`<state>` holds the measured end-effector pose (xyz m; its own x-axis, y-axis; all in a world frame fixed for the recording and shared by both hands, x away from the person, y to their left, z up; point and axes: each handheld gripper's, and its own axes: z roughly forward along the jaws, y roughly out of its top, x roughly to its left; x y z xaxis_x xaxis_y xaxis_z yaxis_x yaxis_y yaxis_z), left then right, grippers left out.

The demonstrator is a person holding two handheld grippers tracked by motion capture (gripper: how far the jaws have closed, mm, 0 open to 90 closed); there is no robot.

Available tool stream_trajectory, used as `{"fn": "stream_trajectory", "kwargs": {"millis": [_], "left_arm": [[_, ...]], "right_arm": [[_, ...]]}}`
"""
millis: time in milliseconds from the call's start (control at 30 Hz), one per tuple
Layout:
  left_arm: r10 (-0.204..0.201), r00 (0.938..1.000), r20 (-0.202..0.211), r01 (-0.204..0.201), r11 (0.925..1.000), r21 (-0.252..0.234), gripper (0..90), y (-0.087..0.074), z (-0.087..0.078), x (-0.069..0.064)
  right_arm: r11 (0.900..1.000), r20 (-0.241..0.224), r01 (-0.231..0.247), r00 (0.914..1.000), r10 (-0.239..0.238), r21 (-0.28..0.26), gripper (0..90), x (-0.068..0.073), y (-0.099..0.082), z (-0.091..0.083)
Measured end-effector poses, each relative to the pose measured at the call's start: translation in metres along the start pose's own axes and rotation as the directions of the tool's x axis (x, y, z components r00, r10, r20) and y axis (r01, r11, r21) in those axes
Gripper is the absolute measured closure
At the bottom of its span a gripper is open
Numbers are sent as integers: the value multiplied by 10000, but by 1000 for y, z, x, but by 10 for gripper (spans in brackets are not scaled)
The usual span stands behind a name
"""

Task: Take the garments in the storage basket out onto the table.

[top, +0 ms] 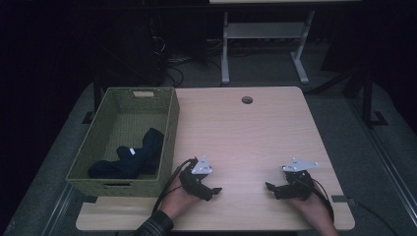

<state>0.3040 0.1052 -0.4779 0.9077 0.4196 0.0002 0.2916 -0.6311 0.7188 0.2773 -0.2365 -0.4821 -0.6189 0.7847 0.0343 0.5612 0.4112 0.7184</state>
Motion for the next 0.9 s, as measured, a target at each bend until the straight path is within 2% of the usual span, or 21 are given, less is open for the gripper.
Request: {"fn": "stream_trajectory", "kwargs": {"millis": [200,400,567,700,900], "left_arm": [[-203,9997,-113,204,9997,124,140,3,1,-1],[-90,9999,-98,91,9998,188,139,3,1,0],[-172,9998,-134,176,9994,290,139,4,0,2],[-417,9990,-145,421,9987,280,140,6,0,3],[-326,9993,-203,333,9989,328,139,8,0,4]], "right_arm": [[10000,-15,-46,10000,46,25,93,0,0,0],[10000,-14,-49,10000,49,27,93,0,0,0],[10000,-15,-52,10000,52,27,93,0,0,0],[10000,-15,-51,10000,51,24,93,0,0,0],[10000,-27,-9,10000,9,36,93,0,-1,-1]]}}
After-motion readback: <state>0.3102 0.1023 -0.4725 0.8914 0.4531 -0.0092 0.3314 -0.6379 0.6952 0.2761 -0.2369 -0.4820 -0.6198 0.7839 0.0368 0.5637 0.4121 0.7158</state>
